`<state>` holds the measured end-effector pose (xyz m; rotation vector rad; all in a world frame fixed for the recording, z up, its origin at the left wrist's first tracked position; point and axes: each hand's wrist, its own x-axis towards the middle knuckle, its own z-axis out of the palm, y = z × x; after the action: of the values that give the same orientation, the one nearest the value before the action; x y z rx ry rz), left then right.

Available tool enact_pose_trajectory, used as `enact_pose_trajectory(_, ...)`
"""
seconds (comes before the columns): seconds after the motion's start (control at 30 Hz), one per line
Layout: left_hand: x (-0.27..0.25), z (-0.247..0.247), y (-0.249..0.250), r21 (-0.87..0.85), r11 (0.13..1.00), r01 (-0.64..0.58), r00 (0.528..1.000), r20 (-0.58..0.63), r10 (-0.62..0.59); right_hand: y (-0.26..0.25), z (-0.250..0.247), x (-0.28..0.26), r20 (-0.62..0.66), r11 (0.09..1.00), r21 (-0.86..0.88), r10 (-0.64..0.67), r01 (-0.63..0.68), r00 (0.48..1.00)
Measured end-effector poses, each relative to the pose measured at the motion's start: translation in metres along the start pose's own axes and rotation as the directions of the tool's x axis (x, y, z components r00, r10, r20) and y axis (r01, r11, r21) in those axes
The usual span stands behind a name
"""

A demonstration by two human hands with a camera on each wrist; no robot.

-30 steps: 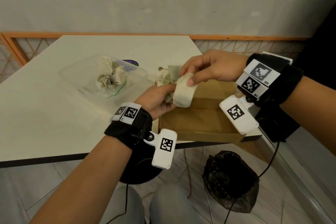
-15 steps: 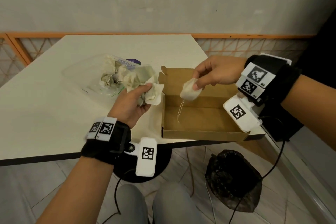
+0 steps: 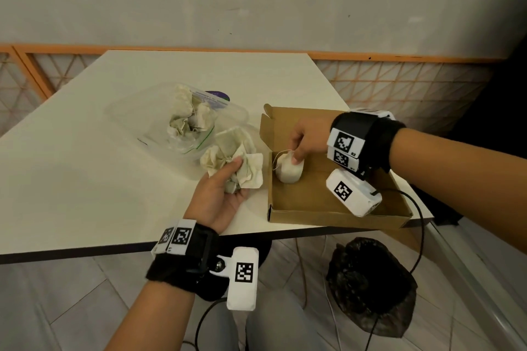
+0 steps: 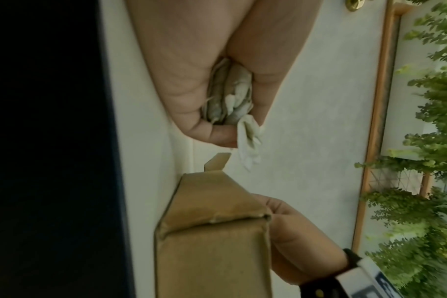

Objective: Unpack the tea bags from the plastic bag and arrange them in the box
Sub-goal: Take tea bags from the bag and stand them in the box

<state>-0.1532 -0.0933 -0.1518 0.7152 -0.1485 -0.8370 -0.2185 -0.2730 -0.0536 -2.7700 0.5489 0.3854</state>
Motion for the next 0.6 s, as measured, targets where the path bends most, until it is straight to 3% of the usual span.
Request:
enact_pose_trajectory(0.2, 0.0, -0.002, 0.0, 0.028, 1.0, -0.008, 0.999, 0.044, 0.007, 0.0, 0.0, 0.003, -0.044, 0.998, 0.069, 0.015, -0.012, 0.999)
enact_pose_trajectory(0.43, 0.001, -0.003, 0.0, 0.013, 1.0, 0.003, 0.998, 0.057, -0.004, -0.008, -0.006, -0.009, 0.068, 0.995, 0.102, -0.014, 0.007, 0.998)
enact_pose_trajectory(0.6, -0.001, -0.003, 0.0, 0.013, 1.0, 0.002, 0.997, 0.071, -0.003, -0.007, 0.009, 0.004, -0.006, 0.995, 0.084, 0.059, -0.058, 0.998)
